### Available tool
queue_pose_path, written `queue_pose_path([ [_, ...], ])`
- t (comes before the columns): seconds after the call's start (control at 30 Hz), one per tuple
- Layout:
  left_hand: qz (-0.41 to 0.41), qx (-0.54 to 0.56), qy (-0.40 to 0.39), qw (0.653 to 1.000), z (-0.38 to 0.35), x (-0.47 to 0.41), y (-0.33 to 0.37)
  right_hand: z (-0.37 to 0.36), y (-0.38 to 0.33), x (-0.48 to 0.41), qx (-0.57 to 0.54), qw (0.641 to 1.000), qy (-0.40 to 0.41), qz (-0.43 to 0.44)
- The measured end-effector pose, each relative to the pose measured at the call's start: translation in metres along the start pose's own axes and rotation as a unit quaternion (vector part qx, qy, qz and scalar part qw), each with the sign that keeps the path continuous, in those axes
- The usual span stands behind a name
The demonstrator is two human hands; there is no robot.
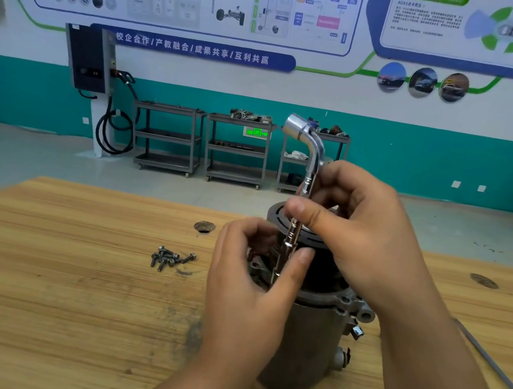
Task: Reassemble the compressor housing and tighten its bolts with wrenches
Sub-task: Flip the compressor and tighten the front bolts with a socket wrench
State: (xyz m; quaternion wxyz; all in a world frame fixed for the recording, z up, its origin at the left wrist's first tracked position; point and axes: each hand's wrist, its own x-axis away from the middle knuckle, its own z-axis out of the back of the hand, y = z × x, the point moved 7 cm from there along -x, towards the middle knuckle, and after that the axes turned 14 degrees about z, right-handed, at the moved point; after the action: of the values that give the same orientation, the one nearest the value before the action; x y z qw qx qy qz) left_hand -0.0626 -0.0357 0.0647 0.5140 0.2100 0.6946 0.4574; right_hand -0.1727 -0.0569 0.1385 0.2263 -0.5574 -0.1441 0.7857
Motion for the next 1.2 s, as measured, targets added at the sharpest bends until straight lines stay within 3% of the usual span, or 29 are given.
queue_pose_path([
  [0.13,0.004,0.042,-0.088,0.995,-0.010,-0.024,0.012,0.001,0.005,0.001,0.032,0.999,0.038,-0.002],
  [0.27,0.030,-0.019,-0.213,0.976,-0.011,-0.054,0.013,-0.002,0.008,0.000,0.026,0.999,0.029,-0.011],
  [0.37,0.002,-0.076,-0.287,0.955,-0.013,-0.064,0.018,-0.002,0.009,0.000,-0.014,1.000,-0.006,-0.019],
  [0.53,0.043,-0.009,-0.394,0.918,-0.021,-0.064,0.007,-0.004,0.009,0.001,-0.113,0.993,-0.033,-0.023],
  [0.67,0.064,0.020,-0.386,0.920,-0.021,-0.063,0.002,-0.001,0.011,0.001,-0.057,0.998,-0.001,-0.013],
  [0.8,0.027,0.019,-0.381,0.924,-0.021,-0.058,0.010,0.003,0.011,0.001,-0.010,0.999,0.043,-0.011],
  [0.93,0.030,0.017,-0.337,0.941,-0.022,-0.056,0.010,0.002,0.011,0.001,0.002,0.998,0.060,-0.007],
  [1.2,0.085,0.024,-0.348,0.933,-0.022,-0.057,0.003,-0.001,0.007,0.004,-0.104,0.994,-0.026,-0.019],
])
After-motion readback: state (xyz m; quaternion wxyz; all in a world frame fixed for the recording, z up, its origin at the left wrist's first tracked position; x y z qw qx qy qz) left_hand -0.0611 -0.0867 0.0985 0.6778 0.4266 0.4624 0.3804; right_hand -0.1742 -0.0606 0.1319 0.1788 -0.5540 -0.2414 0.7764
